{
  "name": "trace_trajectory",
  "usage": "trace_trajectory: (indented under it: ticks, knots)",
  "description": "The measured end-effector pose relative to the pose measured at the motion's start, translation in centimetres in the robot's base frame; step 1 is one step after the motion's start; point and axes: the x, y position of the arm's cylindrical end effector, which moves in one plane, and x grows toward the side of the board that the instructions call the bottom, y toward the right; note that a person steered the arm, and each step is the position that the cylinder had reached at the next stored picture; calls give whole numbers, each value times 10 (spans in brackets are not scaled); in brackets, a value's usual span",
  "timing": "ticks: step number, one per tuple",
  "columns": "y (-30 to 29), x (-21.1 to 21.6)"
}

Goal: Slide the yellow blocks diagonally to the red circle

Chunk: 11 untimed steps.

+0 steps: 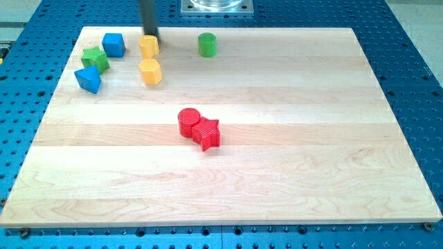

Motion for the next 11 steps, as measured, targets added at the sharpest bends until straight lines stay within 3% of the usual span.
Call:
trace_trajectory:
  ticks: [1, 2, 3, 4, 5, 11]
  knots:
    - [45, 67]
    - [8, 49]
    - [18, 26]
    - [68, 26]
    - [54, 71]
    - [59, 74]
